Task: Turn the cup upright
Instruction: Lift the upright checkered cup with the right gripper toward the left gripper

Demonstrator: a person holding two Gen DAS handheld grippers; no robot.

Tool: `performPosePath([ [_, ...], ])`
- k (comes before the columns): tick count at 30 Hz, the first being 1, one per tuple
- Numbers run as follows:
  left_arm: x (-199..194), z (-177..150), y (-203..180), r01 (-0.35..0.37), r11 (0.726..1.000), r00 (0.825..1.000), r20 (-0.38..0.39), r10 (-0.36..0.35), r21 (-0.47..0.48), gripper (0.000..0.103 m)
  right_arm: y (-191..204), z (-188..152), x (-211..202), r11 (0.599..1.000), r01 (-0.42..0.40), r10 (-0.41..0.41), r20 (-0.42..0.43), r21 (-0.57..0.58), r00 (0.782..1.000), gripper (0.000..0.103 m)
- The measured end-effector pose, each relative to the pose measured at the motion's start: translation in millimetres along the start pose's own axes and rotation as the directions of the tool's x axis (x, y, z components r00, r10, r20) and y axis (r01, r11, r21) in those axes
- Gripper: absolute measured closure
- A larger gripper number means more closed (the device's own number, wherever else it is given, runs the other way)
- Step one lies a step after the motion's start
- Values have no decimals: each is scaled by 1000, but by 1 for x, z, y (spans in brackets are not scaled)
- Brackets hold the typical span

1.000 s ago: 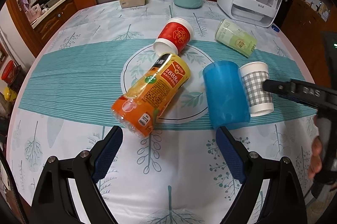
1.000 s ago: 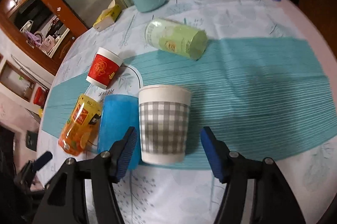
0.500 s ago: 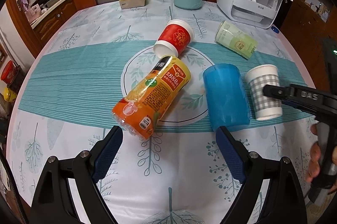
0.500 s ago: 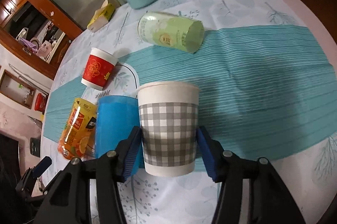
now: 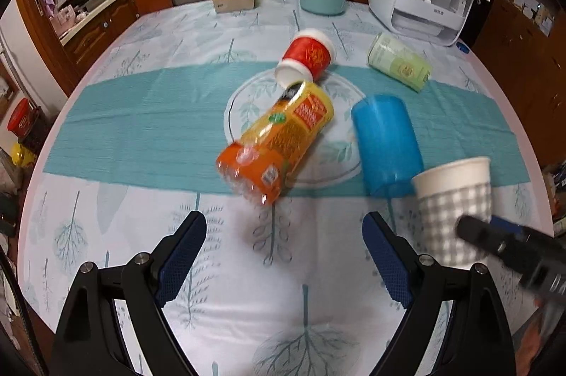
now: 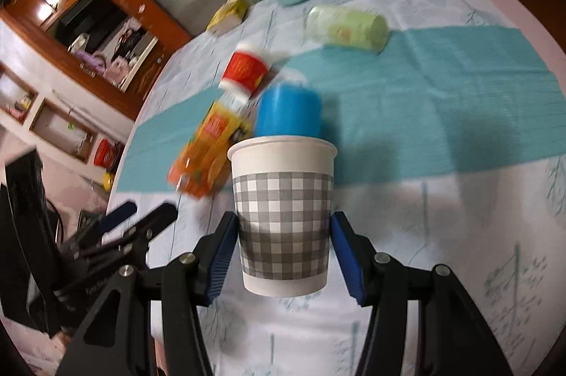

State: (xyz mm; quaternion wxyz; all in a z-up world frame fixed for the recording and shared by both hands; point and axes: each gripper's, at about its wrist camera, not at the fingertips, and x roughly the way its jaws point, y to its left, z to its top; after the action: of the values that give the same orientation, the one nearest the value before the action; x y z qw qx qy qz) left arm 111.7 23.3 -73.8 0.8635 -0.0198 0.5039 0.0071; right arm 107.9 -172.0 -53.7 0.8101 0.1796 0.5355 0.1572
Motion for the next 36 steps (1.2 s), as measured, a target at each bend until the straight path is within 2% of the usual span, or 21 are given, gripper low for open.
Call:
performPosePath([
  [6, 9, -21, 9, 15, 1000, 998, -59, -15, -11, 14, 10, -25, 25, 1000, -15, 16, -59, 28, 998, 48],
  [14, 15, -37, 20, 34, 999, 995, -89, -38, -42, 14, 11, -35, 47, 992, -45, 58, -103, 118, 993, 46],
  [18, 16, -42, 25, 46, 997, 993, -103, -52, -64, 14, 8, -39, 56, 979, -87, 111, -128, 182, 985, 46],
  [24, 16, -45, 27, 66, 995, 991, -114, -75, -77, 14, 7, -46, 59, 965, -142, 173, -133, 219, 976, 42],
  [28, 14, -46, 27, 65, 995, 992, -106, -73, -80, 14, 9, -48, 56, 970, -140, 166, -122, 199, 979, 42],
  [36, 13, -43, 27, 82, 992, 989, -115, -92, -92, 14, 12, -52, 31, 993, -76, 80, -43, 91, 996, 39],
])
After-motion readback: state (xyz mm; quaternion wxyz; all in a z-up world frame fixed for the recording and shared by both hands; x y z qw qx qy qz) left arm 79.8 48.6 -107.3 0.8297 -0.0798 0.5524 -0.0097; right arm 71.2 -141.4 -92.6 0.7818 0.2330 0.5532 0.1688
